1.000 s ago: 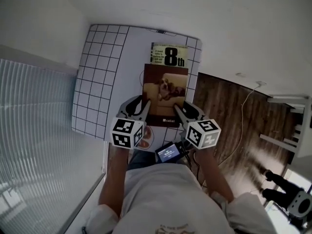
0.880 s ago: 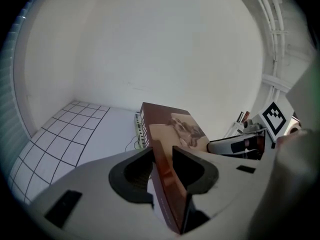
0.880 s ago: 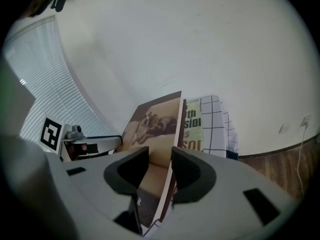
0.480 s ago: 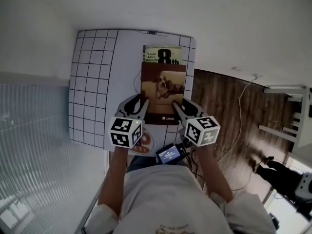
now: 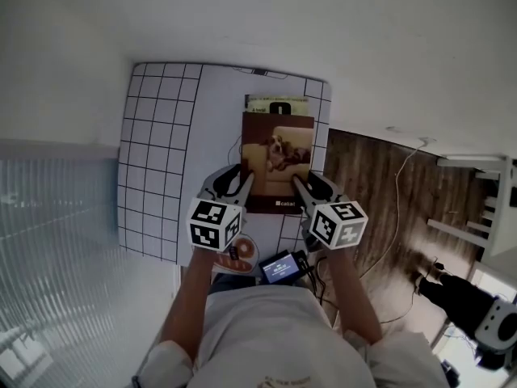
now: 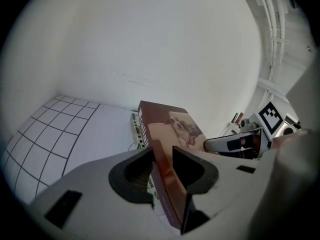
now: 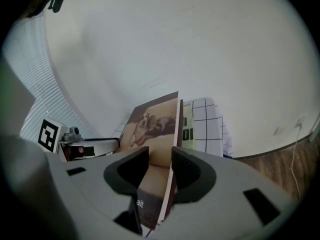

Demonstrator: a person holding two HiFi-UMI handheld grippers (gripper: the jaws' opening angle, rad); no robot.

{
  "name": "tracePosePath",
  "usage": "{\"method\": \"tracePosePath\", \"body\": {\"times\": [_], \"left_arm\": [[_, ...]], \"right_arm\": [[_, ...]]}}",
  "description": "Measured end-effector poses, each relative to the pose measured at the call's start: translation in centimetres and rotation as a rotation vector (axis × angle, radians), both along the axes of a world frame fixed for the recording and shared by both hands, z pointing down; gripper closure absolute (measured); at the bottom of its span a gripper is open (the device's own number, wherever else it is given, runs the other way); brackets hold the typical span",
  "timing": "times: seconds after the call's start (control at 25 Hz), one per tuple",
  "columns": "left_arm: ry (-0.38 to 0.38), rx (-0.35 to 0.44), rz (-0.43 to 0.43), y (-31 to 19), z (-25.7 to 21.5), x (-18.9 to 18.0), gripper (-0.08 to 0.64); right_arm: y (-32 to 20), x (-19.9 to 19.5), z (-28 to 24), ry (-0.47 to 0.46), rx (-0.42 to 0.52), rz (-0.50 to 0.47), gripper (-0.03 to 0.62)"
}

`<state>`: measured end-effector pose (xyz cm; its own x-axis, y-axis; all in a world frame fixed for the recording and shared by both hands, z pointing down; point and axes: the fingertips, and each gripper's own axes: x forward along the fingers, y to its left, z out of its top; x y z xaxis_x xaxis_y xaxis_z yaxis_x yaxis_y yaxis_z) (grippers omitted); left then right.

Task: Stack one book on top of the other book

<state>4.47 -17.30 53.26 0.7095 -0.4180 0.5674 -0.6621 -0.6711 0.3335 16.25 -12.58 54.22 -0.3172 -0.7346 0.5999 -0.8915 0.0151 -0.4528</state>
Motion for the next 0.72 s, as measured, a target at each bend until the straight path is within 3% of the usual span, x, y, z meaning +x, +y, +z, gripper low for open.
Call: {"method": "tracePosePath", "body": {"times": [0.72], "left_arm": [[0.011,-0.046,-0.034,-3.9,1.3,1.7,0.437]], "right_arm": [[-4.0,2.0,0.8,0.007,-0.046,0.016,0.446]]}}
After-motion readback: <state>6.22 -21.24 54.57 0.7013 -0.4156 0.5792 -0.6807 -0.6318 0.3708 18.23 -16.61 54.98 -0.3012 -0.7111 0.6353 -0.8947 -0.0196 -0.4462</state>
